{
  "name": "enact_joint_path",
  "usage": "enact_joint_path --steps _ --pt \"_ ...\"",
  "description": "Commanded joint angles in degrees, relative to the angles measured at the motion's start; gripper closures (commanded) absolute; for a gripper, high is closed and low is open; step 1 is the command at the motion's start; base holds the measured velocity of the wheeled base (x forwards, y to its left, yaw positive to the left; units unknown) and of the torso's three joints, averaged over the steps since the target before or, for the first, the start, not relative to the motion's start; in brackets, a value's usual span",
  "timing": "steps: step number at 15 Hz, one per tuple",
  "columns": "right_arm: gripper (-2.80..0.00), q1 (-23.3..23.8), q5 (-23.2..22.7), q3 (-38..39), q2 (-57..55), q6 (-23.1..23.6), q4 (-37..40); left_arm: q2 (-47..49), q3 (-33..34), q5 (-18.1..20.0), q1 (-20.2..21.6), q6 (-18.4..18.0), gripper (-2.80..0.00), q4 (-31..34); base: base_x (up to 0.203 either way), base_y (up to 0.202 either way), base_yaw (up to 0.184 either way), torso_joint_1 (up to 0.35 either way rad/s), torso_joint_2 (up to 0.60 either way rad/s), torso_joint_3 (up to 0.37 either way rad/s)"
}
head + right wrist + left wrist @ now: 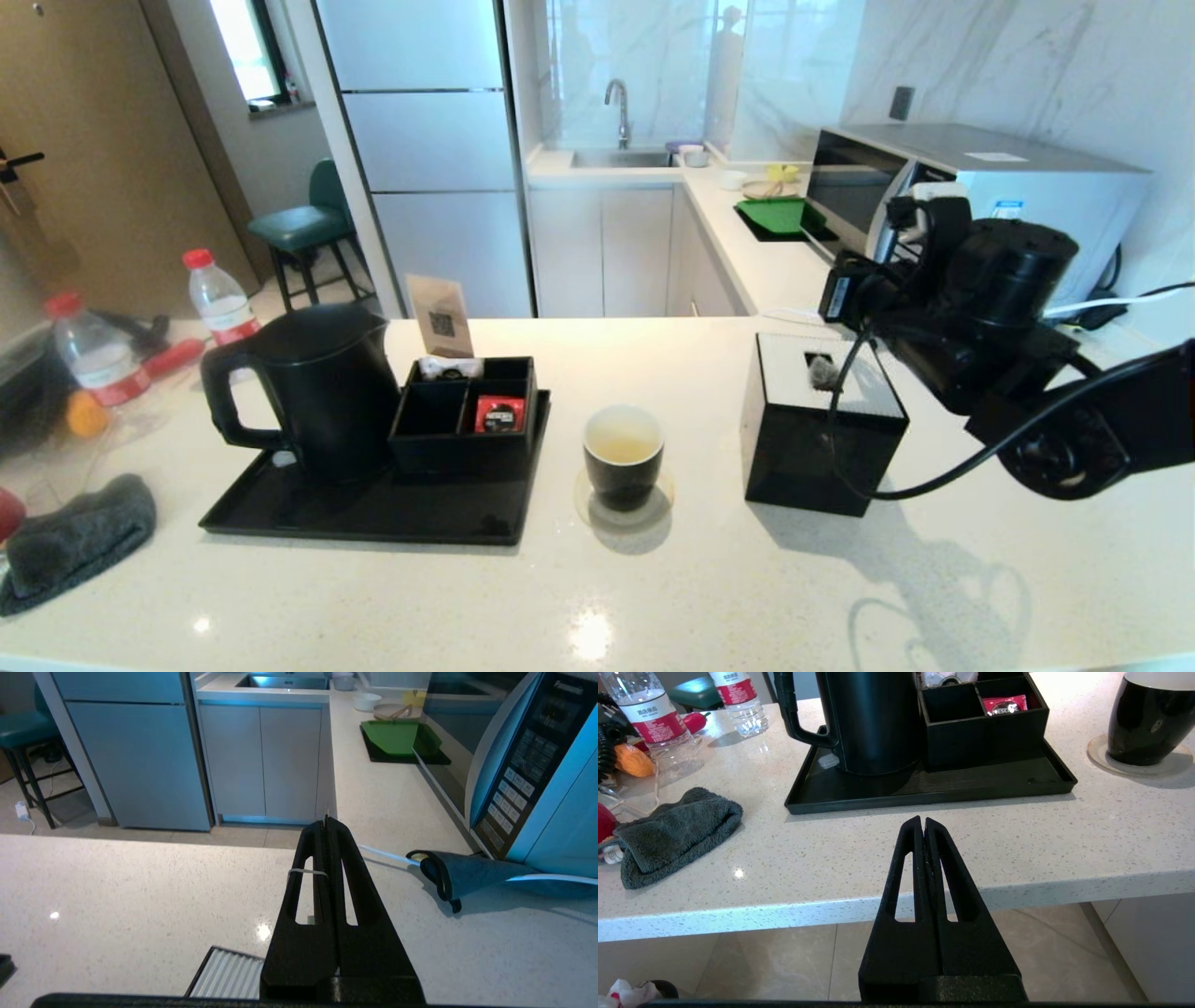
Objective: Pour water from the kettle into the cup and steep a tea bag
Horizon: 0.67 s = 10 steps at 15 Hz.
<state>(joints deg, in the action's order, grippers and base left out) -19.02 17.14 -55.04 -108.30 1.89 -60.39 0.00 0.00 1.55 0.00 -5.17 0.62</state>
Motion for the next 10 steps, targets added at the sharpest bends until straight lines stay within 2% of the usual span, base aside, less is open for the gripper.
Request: enact_joint_path --steps 1,3,8,10 --pt "0.0 0.97 -0.2 -3.0 -0.84 0.04 1.25 0.0 0.0 0.03 0.0 -0.02 0.0 -0.01 0.0 0.0 0.0 0.0 0.0 0.0" --pt "0.0 1.18 -0.19 -2.45 -1.0 0.04 1.1 0.0 0.0 0.02 0.0 -0.02 0.0 -0.01 0.0 0.0 0.0 0.0 0.0 0.0" --pt "0.0 0.92 -0.26 6.86 -0.7 0.04 -3.26 0.0 0.0 -0.05 0.0 -0.02 0.0 -0.01 0.0 0.0 0.0 0.0 0.0 0.0" --pt "0.0 0.91 -0.44 6.79 -0.75 0.04 -3.18 0.0 0.0 0.03 0.0 -0.02 0.0 -0.01 0.0 0.0 0.0 0.0 0.0 0.0"
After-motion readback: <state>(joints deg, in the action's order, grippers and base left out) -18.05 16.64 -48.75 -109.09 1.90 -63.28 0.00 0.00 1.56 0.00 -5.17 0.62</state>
